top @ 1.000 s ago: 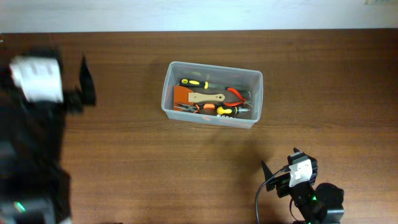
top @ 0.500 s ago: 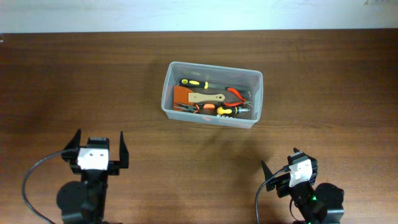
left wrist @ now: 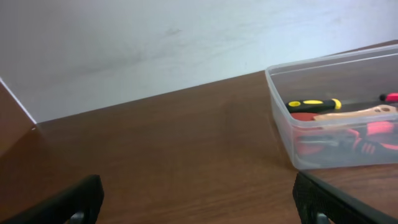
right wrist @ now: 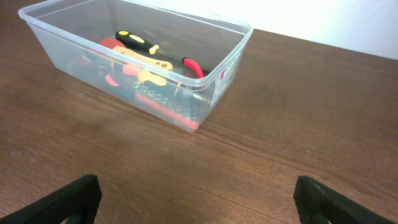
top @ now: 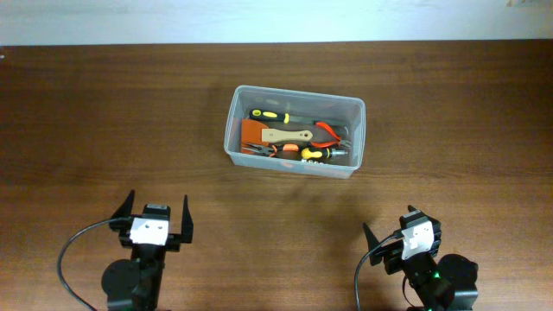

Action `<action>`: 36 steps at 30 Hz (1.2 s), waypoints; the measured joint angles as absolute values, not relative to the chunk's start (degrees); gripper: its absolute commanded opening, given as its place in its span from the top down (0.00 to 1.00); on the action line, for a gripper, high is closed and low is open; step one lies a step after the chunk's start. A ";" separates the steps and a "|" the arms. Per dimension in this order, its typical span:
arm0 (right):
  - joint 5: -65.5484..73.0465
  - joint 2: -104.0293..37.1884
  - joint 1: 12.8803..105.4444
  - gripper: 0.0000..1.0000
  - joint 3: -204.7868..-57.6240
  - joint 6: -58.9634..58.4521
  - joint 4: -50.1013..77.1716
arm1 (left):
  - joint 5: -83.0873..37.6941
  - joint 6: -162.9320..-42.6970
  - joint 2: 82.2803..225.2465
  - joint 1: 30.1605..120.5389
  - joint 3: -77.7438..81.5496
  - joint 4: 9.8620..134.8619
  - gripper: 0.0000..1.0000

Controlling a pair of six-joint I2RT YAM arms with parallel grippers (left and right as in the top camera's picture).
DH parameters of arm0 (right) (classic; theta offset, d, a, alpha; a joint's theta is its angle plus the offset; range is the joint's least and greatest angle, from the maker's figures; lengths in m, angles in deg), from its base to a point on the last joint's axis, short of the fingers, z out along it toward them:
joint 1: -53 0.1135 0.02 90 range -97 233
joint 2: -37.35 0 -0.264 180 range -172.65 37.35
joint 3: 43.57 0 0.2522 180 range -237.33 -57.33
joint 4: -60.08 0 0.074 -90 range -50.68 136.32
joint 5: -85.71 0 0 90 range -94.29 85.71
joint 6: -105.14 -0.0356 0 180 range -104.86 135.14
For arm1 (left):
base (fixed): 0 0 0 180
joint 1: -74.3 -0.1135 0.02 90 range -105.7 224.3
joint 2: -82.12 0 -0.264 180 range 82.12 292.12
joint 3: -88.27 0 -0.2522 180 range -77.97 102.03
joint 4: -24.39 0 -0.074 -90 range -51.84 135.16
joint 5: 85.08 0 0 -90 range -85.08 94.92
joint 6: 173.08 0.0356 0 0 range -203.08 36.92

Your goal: Pack container

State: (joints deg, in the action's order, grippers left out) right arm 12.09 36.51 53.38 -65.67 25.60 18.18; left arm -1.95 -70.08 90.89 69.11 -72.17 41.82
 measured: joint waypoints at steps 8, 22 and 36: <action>12.09 36.51 53.38 0.01 -65.67 25.60 18.18 | -1.93 -70.08 83.79 71.45 -75.41 43.98 0.01; 12.09 36.51 53.38 0.02 -65.67 25.62 18.18 | -1.71 -70.08 83.07 72.32 -75.84 44.40 0.01; 12.09 36.51 53.38 0.01 -65.67 25.60 18.18 | -1.71 -70.06 83.07 72.32 -75.86 44.40 0.01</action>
